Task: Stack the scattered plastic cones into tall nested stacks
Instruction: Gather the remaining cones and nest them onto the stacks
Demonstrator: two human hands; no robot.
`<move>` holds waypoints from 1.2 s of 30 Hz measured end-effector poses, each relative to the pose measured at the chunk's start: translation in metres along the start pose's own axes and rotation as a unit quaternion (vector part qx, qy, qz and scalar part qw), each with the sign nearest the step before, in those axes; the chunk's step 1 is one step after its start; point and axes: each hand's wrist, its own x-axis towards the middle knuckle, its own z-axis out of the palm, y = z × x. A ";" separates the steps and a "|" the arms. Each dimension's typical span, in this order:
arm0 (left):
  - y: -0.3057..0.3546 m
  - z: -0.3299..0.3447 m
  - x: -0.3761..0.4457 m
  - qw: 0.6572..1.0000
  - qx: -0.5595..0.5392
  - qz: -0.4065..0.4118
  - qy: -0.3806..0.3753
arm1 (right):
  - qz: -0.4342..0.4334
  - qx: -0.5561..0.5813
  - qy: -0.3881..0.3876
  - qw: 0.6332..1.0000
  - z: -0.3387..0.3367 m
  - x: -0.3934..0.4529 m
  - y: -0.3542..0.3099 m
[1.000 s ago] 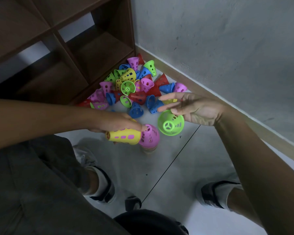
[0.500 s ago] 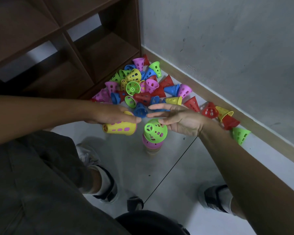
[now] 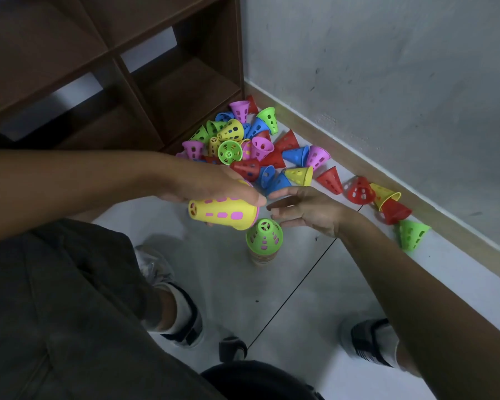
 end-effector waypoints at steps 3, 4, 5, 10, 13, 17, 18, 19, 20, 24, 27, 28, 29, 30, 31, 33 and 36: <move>0.005 0.009 0.003 0.999 0.039 -0.005 -0.003 | 0.014 0.003 0.032 0.999 -0.003 0.000 0.001; 0.007 0.012 0.005 0.999 0.045 -0.004 -0.005 | 0.018 0.007 0.045 0.999 -0.004 0.000 0.002; 0.008 0.015 0.008 0.999 0.044 -0.002 -0.008 | 0.021 0.011 0.059 0.998 -0.006 0.000 0.003; 0.005 0.033 0.030 0.999 0.040 -0.027 0.003 | 0.050 0.051 0.133 0.989 -0.022 0.002 0.014; 0.000 0.042 0.047 0.998 0.028 -0.053 0.023 | 0.059 0.079 0.174 0.980 -0.033 0.003 0.025; -0.006 0.049 0.061 0.997 0.000 -0.073 0.011 | 0.067 0.097 0.207 0.971 -0.040 0.004 0.034; -0.008 0.051 0.064 0.997 -0.011 -0.079 0.011 | 0.070 0.099 0.207 0.971 -0.040 0.003 0.035; -0.010 0.052 0.067 0.996 -0.025 -0.085 0.014 | 0.075 0.100 0.208 0.970 -0.040 0.004 0.037; -0.011 0.053 0.070 0.995 -0.039 -0.091 0.014 | 0.079 0.099 0.208 0.970 -0.040 0.005 0.038; -0.015 0.057 0.077 0.991 -0.079 -0.105 0.019 | 0.086 0.098 0.213 0.968 -0.040 0.011 0.041; -0.019 0.057 0.080 0.988 -0.105 -0.110 0.029 | 0.084 0.069 0.233 0.966 -0.040 0.020 0.042; -0.021 0.055 0.080 0.986 -0.114 -0.113 0.034 | 0.083 0.048 0.247 0.964 -0.040 0.024 0.043; -0.024 0.053 0.081 0.985 -0.121 -0.118 0.041 | 0.078 0.017 0.265 0.961 -0.040 0.028 0.044; -0.026 0.049 0.081 0.984 -0.124 -0.122 0.049 | 0.069 -0.021 0.285 0.956 -0.041 0.032 0.045; -0.030 0.045 0.083 0.984 -0.118 -0.121 0.062 | 0.057 -0.061 0.304 0.949 -0.041 0.036 0.045; -0.037 0.033 0.090 0.986 -0.097 -0.106 0.085 | 0.014 -0.117 0.327 0.938 -0.040 0.042 0.044; -0.052 0.013 0.106 0.987 -0.070 -0.066 0.127 | -0.036 -0.158 0.331 0.930 -0.043 0.057 0.043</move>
